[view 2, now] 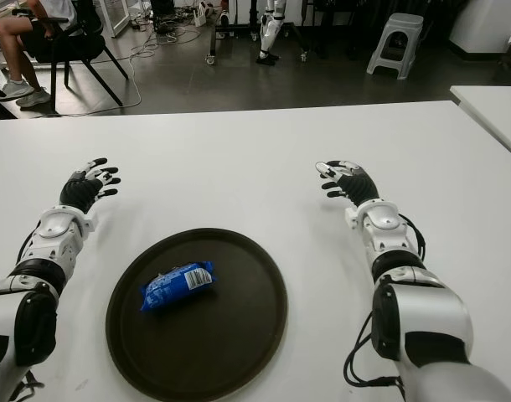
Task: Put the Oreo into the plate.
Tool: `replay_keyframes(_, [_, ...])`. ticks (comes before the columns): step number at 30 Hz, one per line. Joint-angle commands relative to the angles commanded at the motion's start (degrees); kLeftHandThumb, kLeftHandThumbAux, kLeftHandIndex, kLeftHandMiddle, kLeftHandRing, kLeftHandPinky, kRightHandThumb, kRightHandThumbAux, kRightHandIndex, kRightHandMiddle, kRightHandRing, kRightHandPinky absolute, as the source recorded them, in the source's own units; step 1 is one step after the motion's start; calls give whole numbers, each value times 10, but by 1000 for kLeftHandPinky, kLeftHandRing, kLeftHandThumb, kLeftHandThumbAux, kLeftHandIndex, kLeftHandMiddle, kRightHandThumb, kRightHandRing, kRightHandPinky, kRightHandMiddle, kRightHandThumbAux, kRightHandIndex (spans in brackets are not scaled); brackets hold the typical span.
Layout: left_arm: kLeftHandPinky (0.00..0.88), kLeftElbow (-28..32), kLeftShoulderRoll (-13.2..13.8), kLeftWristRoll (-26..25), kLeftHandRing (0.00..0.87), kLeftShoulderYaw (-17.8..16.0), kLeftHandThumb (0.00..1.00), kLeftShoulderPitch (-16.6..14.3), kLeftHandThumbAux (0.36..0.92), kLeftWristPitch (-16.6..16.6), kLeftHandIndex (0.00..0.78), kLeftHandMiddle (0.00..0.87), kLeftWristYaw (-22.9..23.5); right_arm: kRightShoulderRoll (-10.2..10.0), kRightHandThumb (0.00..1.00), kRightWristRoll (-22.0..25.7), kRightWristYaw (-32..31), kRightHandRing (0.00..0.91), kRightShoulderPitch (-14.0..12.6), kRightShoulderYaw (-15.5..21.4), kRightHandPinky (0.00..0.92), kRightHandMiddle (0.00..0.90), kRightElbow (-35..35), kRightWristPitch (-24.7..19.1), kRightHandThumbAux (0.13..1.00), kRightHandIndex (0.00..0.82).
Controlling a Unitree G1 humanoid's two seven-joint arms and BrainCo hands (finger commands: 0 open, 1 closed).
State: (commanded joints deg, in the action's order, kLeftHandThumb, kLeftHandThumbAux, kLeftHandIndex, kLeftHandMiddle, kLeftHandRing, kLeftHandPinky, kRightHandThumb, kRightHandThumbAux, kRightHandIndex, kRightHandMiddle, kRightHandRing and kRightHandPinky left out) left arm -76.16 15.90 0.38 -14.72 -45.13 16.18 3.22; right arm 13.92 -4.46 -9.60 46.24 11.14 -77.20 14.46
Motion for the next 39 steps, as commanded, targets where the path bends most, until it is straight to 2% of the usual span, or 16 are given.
replay_keyframes(7, [302,0,-1,-1,281,0,13,-1,674,0,183,263,-5,-10,71,-9,8,395,0,-11,424,353,1,6,542,224])
replay_keyframes(13, [308,0,0,-1,285,0,27,-1,680,-3,180,270,-4,-28,60,-17,3,395,3,-24,411,358,0,7,551,231])
replay_keyframes(22, [308,0,-2,0,288,2,49,2,668,1,187,276,-5,-42,68,-34,0,400,-3,-45,423,364,1,20,553,226])
replay_keyframes(31, [303,1,-6,5,278,8,25,2,657,-2,182,265,-2,-46,100,-48,-10,407,-5,-62,441,373,1,30,599,237])
replay_keyframes(39, [300,3,-11,-1,278,4,30,0,675,-2,181,269,5,-45,137,-52,-11,419,-7,-73,441,393,0,32,633,261])
